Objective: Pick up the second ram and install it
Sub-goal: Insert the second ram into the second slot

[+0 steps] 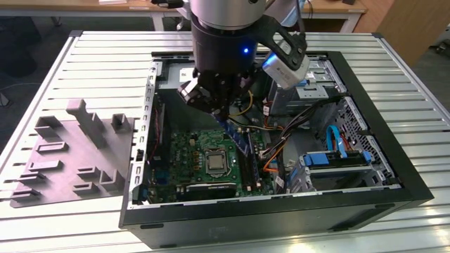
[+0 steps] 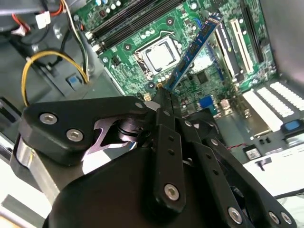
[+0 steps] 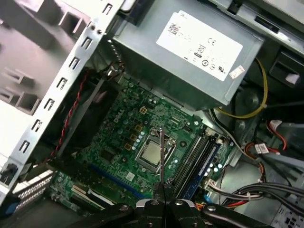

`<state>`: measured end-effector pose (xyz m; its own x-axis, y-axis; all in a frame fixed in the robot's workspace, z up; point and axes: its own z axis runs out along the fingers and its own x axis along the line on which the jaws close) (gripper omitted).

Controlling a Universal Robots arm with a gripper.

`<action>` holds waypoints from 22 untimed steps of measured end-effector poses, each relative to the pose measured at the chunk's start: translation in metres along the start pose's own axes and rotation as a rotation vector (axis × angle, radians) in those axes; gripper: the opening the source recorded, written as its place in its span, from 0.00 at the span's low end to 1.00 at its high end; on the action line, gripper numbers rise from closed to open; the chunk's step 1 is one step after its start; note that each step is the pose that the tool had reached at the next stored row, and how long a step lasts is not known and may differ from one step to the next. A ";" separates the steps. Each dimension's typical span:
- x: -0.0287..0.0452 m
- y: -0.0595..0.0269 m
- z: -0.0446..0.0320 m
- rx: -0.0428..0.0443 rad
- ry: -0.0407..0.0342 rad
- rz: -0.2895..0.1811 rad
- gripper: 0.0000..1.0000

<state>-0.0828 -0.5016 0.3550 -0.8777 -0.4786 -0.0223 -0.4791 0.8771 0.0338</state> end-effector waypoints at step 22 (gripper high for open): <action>0.0001 -0.0001 0.0034 0.0090 -0.0136 0.400 0.11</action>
<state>-0.0828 -0.5016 0.3517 -0.9948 -0.0991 -0.0224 -0.0998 0.9944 0.0338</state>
